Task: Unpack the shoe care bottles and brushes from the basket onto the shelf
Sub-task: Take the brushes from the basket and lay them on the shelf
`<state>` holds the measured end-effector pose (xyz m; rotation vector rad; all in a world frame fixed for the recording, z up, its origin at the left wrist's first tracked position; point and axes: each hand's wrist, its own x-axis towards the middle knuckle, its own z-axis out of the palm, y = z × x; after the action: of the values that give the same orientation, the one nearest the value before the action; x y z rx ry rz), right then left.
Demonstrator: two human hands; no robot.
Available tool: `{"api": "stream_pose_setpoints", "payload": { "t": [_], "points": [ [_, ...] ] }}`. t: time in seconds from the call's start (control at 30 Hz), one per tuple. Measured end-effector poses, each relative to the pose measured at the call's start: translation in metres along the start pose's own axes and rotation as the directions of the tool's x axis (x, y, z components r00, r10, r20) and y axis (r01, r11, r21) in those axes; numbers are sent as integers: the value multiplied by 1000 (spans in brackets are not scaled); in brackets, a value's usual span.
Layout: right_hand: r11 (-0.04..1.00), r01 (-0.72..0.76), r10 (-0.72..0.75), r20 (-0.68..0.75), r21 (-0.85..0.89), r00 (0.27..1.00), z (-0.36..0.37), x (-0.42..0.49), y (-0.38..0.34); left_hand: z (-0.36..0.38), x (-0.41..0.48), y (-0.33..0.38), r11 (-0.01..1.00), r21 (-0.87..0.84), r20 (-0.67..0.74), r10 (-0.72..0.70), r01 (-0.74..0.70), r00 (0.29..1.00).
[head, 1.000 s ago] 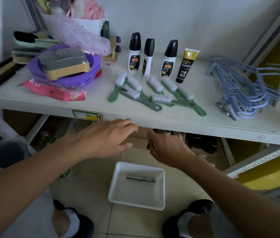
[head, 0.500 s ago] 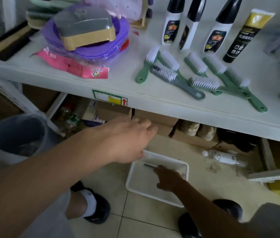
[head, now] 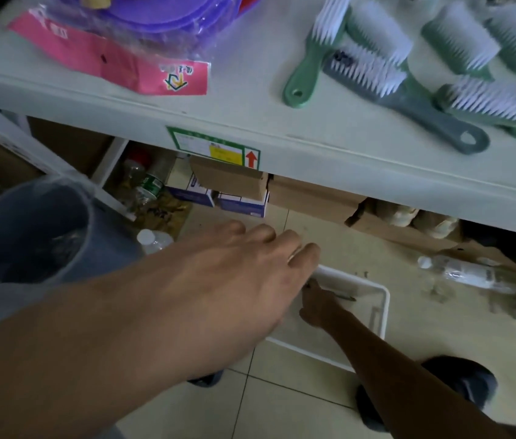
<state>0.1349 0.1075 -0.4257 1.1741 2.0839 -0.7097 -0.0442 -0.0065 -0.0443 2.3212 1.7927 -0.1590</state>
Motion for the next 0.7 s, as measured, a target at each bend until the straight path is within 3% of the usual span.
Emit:
{"api": "stream_pose_setpoints", "payload": {
  "t": [0.03,0.17,0.3,0.43,0.53,0.63,0.7],
  "points": [
    [999,-1,2,9,-34,1000,22,27,15,0,1,0,1000,-7,-3,10,-10,1000],
    [984,73,-101,-175,-163,979,43,56,31,-3,3,2,998,-30,-22,50,-51,998],
    [987,141,-153,-197,-75,968,-48,-29,-14,-9,9,4,999,25,-32,38,-38,999],
    [980,196,-185,-230,28,956,-116,-98,-42,-17,19,7,998,59,71,27,-32,997],
    [952,305,-292,-368,-23,883,-147,-135,-50,-23,23,12,994,107,143,12,-28,990],
    [933,341,-358,-348,-112,866,-180,-184,-55,-30,24,19,994,108,193,-4,-17,981],
    [922,353,-387,-335,-160,859,-207,-222,-58,-39,24,19,998,59,130,29,-37,991]
  ]
}}
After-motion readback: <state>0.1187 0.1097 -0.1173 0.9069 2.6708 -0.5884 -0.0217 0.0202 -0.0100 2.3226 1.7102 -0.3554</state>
